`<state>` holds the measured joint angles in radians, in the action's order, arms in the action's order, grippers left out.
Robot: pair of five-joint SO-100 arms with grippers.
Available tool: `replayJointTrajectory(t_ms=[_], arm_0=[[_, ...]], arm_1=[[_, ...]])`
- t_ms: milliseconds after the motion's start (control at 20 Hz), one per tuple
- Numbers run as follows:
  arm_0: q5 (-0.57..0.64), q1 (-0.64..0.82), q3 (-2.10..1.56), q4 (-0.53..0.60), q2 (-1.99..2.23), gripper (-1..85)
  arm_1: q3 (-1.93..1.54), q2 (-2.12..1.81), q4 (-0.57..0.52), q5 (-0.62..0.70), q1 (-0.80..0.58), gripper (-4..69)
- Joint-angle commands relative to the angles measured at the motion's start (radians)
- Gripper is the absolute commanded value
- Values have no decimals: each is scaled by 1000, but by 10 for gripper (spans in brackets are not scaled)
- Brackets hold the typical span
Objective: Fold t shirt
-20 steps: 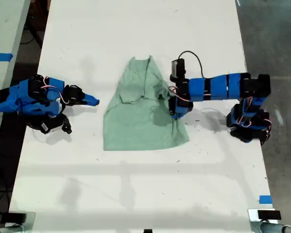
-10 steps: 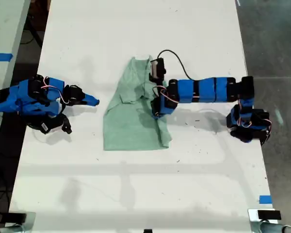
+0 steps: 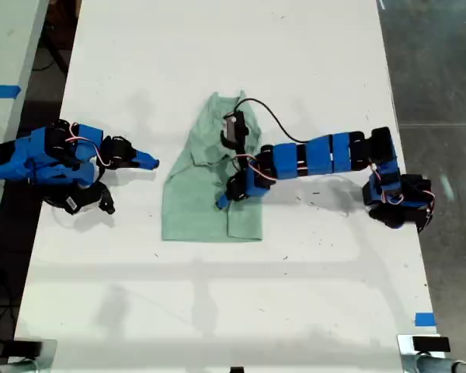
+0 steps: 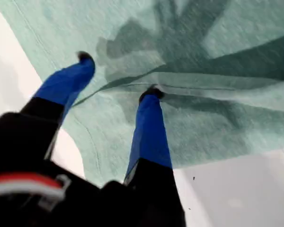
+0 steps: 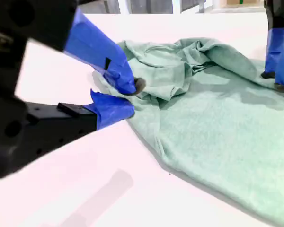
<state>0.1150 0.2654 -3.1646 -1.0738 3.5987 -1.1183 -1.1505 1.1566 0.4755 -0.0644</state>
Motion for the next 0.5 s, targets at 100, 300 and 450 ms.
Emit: replayJointTrajectory(t_ms=[100, 300, 450], arm_0=[[-9, -11, -2, 0, 8, 25], [-9, -11, -2, 0, 8, 1], [-11, -14, -2, 0, 8, 1]], arm_1=[[133, -126, 81, 44, 6, 295], [-11, -367, 206, 0, -17, 15], [-282, -609, 207, -28, -40, 15]])
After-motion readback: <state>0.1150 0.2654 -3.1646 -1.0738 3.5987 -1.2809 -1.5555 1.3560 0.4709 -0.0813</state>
